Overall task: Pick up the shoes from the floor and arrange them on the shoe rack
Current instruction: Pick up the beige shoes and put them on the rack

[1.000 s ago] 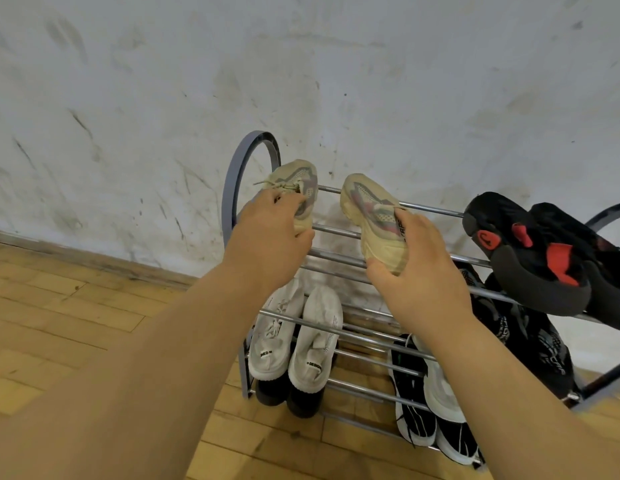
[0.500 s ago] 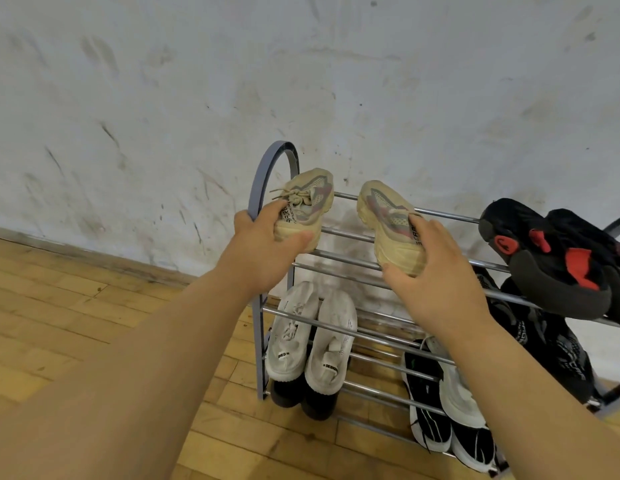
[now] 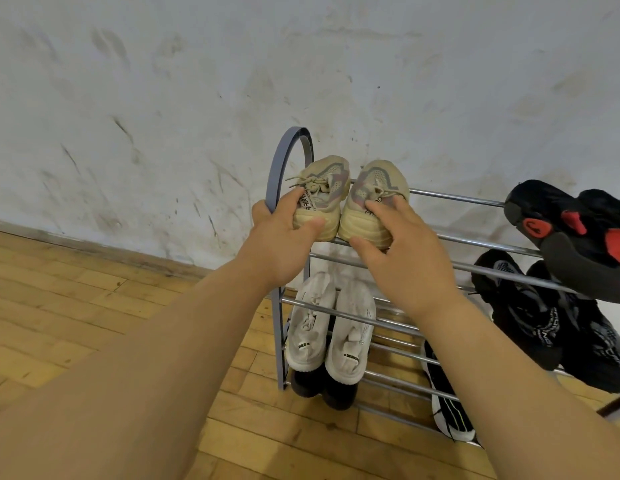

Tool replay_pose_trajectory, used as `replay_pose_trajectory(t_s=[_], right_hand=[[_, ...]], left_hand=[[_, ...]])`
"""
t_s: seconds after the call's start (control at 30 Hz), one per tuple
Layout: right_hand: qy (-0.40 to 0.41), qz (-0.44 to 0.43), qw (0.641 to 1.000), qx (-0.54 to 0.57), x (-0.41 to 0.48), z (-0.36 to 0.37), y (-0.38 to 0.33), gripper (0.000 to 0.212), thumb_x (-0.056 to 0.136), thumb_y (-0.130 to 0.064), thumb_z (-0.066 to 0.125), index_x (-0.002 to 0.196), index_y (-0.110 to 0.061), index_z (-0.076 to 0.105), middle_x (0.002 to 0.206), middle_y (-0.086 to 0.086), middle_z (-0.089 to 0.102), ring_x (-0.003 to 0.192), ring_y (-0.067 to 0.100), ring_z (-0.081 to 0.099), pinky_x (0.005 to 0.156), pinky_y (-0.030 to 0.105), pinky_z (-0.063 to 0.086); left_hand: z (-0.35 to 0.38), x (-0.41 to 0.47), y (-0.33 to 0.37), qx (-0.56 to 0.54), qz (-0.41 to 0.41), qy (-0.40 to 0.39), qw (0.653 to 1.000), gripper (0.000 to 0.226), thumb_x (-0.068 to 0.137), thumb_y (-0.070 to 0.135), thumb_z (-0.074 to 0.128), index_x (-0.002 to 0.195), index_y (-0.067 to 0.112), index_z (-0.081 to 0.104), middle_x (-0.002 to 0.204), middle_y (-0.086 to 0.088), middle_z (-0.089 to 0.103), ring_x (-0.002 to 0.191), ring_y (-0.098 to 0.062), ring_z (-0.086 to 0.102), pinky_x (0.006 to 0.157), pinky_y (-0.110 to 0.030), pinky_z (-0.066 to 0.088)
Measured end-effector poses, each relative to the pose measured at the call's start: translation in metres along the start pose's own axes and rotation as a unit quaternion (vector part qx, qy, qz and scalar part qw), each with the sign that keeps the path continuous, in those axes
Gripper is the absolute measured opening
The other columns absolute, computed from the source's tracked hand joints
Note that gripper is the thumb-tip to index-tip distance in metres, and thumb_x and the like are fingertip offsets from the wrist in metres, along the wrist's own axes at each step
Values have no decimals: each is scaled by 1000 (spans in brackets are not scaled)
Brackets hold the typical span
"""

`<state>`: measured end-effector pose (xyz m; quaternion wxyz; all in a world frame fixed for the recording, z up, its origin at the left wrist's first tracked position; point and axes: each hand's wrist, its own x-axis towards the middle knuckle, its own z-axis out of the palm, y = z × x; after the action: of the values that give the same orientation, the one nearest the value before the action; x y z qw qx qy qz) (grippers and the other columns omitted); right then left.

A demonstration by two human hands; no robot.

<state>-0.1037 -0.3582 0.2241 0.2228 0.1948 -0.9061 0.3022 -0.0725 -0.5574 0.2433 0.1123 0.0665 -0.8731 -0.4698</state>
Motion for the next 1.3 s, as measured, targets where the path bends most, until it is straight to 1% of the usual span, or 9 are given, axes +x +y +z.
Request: replay_pose_trajectory(t_s=[0.2,0.3,0.47,0.63,0.73,0.9,0.97,1.17,1.3], right_hand=[[-36,6,999,36,1,-13,6,56,85,-61,58,138,-44,55,149,-9,51,131,20,54,102,49,50],[-30,10,997,76,-2,-20,6,49,88,-45,72,135,-38,62,150,-11,51,133,16,52,105,46,49],[-21,9,994,106,-6,-25,0,46,88,-30,78,133,-31,66,128,-27,48,122,8,55,103,42,51],[-34,7,997,73,-6,-26,-1,52,90,-39,74,140,-39,59,156,-14,44,138,12,47,107,44,48],[-53,1,997,48,-8,-33,-5,53,94,-39,71,144,-40,55,160,-9,40,140,12,44,109,42,46],[-53,3,997,47,-16,-41,-5,50,95,-34,70,143,-40,56,163,-4,38,143,16,43,112,44,43],[-53,5,997,54,-17,-43,-3,48,95,-32,70,141,-37,58,162,-2,39,145,16,41,113,42,42],[-79,-2,995,63,-17,-40,-1,46,93,-41,66,139,-42,55,154,-3,48,138,19,48,110,46,45],[-107,-12,993,38,-24,-50,-9,66,94,-42,67,153,-44,38,166,-4,29,150,15,32,120,32,28]], left_hand=[[1,-1,0,1,11,-5,1000,64,102,47,52,160,41,24,147,-1,22,110,-18,47,97,-25,31],[2,-3,1,7,10,-6,1000,65,102,48,51,160,41,22,148,-3,21,106,-19,48,93,-23,32],[2,-6,2,14,11,3,1000,64,102,48,52,160,42,23,150,-7,21,105,-20,50,93,-22,32],[4,-7,3,17,13,10,1000,64,103,47,52,160,41,23,154,-8,19,96,-14,51,94,-22,33],[6,-11,6,14,5,24,1000,64,103,46,51,160,40,23,156,-8,18,90,-9,50,93,-22,35],[13,-22,14,7,-1,50,999,63,103,45,51,160,38,25,156,-10,19,115,-28,56,103,-33,46],[16,-25,15,6,-7,57,998,62,103,46,51,160,37,26,157,-10,19,125,-33,54,110,-41,44],[17,-27,15,24,-13,58,998,63,104,47,50,160,36,25,161,-13,18,136,-35,46,112,-40,37],[21,-34,20,76,-35,74,994,68,102,53,49,161,36,19,165,-17,8,145,-42,31,116,-51,31]])
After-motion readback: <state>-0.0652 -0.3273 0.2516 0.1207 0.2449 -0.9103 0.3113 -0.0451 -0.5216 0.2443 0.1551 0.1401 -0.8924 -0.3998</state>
